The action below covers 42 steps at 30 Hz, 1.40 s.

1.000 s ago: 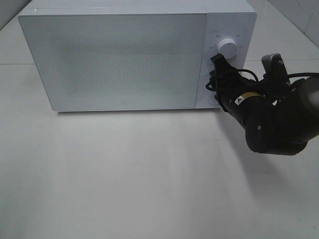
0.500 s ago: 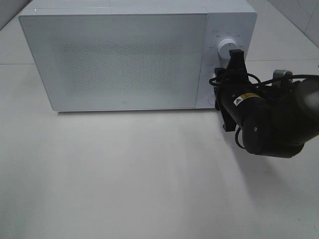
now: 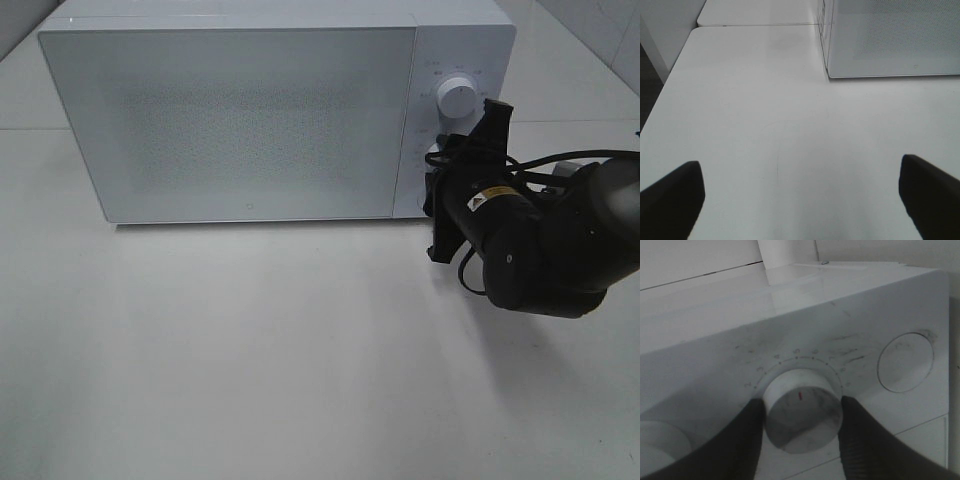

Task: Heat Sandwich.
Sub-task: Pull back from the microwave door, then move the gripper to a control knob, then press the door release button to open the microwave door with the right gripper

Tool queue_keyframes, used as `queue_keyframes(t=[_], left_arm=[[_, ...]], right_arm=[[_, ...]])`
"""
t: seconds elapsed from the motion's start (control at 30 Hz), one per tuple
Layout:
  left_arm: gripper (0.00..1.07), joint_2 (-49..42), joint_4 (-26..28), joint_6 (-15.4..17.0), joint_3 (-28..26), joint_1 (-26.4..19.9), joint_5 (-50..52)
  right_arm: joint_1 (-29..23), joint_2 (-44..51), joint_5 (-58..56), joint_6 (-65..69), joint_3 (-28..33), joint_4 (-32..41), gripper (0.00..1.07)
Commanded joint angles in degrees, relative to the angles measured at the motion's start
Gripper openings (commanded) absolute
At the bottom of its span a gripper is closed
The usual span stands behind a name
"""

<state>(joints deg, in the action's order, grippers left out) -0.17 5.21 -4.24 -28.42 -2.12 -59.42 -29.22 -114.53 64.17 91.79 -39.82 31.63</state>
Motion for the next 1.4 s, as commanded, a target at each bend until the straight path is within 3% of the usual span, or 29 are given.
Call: queue_keyframes(t=[0.03, 0.27, 0.37, 0.53, 0.77, 1.13, 1.4], left_arm=[[1.01, -1.6, 0.1, 0.3, 0.2, -0.1, 0.5], [1.01, -1.6, 0.1, 0.3, 0.2, -0.1, 0.5], [1.01, -1.6, 0.1, 0.3, 0.2, -0.1, 0.5], [1.01, -1.6, 0.1, 0.3, 0.2, -0.1, 0.5], [1.01, -1.6, 0.1, 0.3, 0.2, -0.1, 0.5], [1.01, -1.6, 0.1, 0.3, 0.2, -0.1, 0.5], [1.01, -1.6, 0.1, 0.3, 0.2, -0.1, 0.5]], right_arm=[[1.1, 1.0, 13.5, -0.2, -1.6, 3.2, 0.22], [1.1, 1.0, 13.3, -0.4, -1.6, 2.5, 0.29], [1.1, 1.0, 13.3, -0.4, -1.6, 1.8, 0.41], [1.1, 1.0, 13.2, -1.4, -1.6, 1.1, 0.5], [1.1, 1.0, 11.8, -3.2, -1.6, -1.5, 0.78], [1.1, 2.6, 8.8, -4.7, -0.2, -4.8, 0.76], [1.1, 6.8, 3.7, -5.2, 7.7, -7.6, 0.76]])
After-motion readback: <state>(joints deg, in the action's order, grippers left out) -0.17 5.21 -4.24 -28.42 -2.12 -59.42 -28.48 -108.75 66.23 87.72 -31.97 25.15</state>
